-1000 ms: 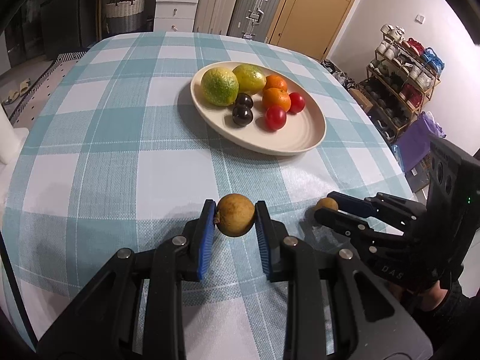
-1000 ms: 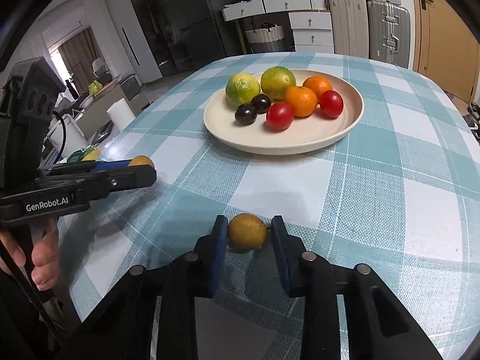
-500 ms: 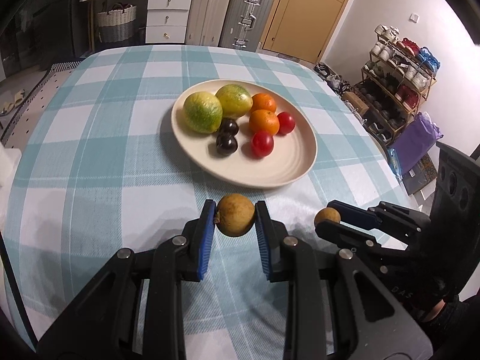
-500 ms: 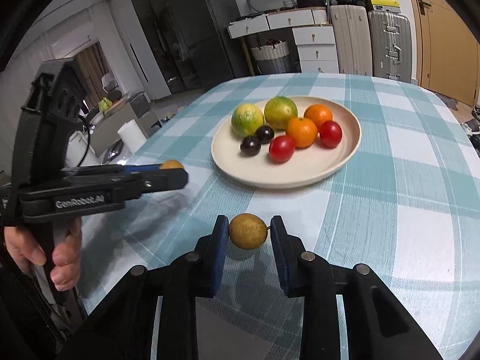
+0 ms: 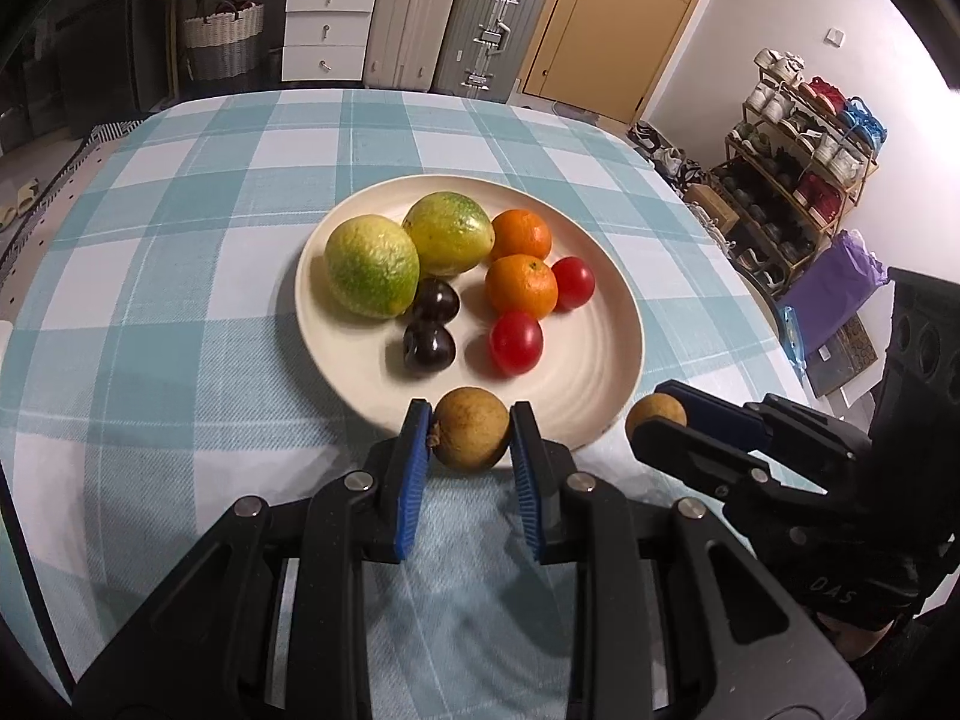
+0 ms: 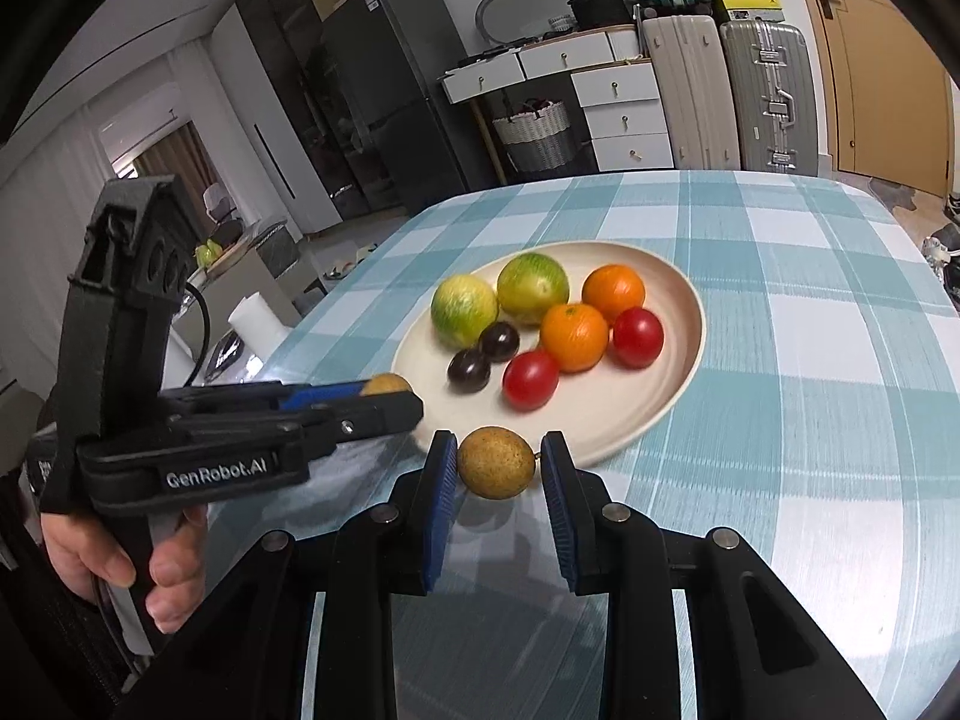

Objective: Organize fruits
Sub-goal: 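Carry both brown kiwis over the cream plate with both grippers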

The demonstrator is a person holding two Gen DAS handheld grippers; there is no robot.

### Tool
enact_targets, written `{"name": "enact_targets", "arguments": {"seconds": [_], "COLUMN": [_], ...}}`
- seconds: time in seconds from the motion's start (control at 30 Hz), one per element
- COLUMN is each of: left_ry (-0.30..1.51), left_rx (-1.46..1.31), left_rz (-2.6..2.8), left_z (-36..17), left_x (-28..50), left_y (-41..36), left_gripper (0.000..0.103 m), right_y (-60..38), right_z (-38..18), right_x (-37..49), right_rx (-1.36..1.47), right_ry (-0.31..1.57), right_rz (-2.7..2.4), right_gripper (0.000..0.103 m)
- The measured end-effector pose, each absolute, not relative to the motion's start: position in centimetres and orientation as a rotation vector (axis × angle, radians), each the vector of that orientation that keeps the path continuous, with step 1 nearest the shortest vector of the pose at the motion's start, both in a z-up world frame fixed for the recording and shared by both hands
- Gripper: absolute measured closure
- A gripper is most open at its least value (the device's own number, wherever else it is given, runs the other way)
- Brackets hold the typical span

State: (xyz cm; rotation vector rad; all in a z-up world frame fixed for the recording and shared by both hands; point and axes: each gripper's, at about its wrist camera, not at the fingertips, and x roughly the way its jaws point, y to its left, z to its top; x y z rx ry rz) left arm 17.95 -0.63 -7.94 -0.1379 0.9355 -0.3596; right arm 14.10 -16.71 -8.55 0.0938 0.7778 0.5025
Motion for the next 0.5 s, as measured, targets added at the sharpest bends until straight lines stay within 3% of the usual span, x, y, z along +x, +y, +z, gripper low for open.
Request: {"name": "enact_targets", "arguments": {"seconds": [0.5], "left_ry": [0.984], "left_rx": [-0.133], "left_rz": [-0.375], "left_z": [-9.4], "left_x": [21.4], "left_y": [-2.0], "left_gripper": [0.079], "right_y": [-17.3], "right_z": [-9.1], "right_x": [18.0], "right_rx": [0.128], "right_ry": [0.797], "right_rz": [0.481], "right_gripper": [0.074]}}
